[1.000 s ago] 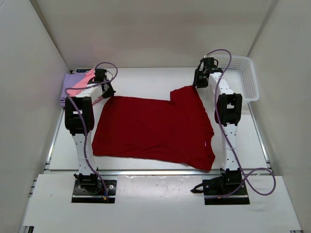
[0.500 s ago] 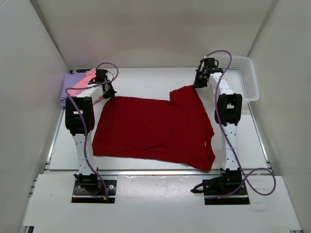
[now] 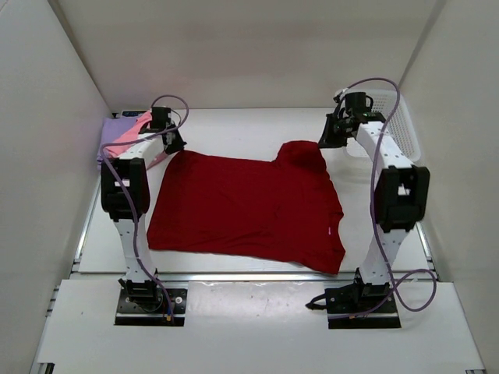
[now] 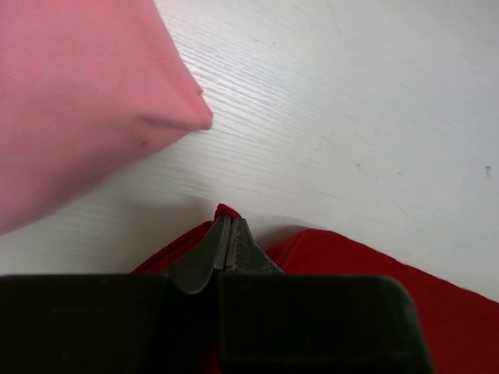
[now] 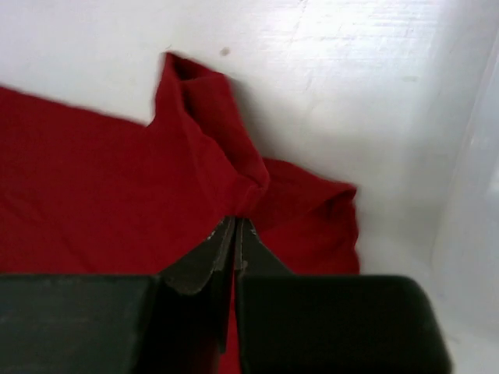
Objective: Fold and stack the t-shirts
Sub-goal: Grap the side of the flattened tshirt furthest away from the robot with both arms
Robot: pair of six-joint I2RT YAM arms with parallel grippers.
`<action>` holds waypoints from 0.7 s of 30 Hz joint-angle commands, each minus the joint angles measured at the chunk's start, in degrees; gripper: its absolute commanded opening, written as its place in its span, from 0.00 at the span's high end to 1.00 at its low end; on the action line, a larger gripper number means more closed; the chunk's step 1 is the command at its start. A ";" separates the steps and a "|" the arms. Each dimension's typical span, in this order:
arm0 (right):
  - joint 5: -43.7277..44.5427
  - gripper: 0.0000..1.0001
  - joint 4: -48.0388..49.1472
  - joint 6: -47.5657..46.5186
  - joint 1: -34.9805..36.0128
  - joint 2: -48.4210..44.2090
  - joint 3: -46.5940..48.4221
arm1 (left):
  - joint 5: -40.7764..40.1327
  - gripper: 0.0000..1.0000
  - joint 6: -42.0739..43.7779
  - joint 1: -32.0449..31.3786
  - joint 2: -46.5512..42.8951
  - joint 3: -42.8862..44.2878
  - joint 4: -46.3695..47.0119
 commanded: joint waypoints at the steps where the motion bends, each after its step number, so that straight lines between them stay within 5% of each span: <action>1: 2.02 1.00 4.33 -0.81 2.07 -11.88 -9.65 | 2.37 1.00 -1.17 -0.22 -6.68 -0.97 0.25; 11: 4.04 1.00 11.28 0.33 4.09 -36.24 -39.72 | 2.90 1.00 -1.36 2.41 -21.18 -17.04 2.10; 21: 1.40 1.00 11.63 -0.19 -2.41 -50.66 -55.56 | 3.25 1.00 -0.04 7.95 -29.36 -29.27 1.40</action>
